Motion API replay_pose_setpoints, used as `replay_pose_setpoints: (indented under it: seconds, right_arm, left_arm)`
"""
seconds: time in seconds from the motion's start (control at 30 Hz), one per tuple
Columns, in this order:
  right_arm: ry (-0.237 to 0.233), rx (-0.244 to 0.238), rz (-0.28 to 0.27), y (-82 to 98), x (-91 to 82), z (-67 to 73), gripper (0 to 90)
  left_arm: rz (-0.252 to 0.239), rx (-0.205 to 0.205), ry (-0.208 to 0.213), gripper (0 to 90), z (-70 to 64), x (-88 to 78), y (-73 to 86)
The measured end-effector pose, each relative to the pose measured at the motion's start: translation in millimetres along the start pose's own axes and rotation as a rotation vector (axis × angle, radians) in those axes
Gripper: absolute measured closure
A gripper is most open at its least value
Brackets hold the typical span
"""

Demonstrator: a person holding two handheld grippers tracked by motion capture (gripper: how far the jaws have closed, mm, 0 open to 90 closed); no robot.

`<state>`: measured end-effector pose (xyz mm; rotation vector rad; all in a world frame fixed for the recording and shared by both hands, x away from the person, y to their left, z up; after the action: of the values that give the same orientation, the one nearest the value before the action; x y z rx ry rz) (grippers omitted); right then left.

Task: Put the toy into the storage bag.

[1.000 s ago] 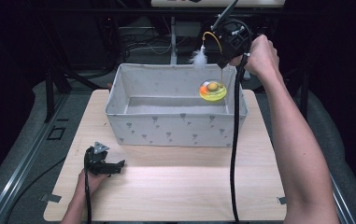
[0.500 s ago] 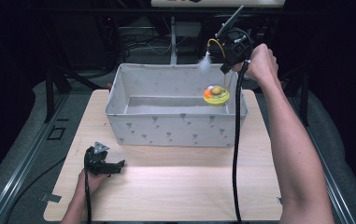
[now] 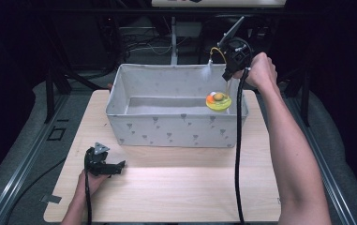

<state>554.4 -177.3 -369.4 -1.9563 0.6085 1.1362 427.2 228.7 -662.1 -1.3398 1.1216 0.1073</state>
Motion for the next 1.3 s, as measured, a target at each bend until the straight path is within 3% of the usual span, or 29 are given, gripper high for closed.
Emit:
replay_pose_setpoints:
  seconds: [1.07, 1.3]
  right_arm:
    - [-0.101, 0.018, 0.118, 67.4, 57.8, 20.4, 88.4]
    - [-0.112, 0.019, 0.169, 82.7, 67.1, 21.2, 88.3]
  left_arm:
    - [0.000, 0.001, -0.001, 0.1, -0.1, 0.0, -0.1]
    - [0.001, -0.001, 0.000, 0.1, -0.3, 0.0, 0.1]
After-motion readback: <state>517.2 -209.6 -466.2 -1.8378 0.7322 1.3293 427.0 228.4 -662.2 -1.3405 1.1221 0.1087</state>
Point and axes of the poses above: each handheld gripper's, and its own axes: x roughly forward along the jaws, y roughly out of its underside, z roughly to its left, the point moved 10 cm from there along x, roughly forward along the jaws, and after that the axes turned 14 degrees about y, right-handed, at the moved point
